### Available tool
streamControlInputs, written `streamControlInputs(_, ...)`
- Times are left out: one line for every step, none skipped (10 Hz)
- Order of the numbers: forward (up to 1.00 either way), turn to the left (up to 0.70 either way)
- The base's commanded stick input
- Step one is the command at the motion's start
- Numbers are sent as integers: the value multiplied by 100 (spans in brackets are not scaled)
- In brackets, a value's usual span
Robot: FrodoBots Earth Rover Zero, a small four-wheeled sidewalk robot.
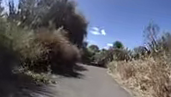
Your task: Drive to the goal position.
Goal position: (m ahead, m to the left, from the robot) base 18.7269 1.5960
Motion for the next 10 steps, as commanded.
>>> streamControlInputs(100,0)
streamControlInputs(100,-28)
streamControlInputs(100,-14)
streamControlInputs(100,-1)
streamControlInputs(100,0)
streamControlInputs(100,0)
streamControlInputs(100,0)
streamControlInputs(100,0)
streamControlInputs(100,0)
streamControlInputs(100,0)
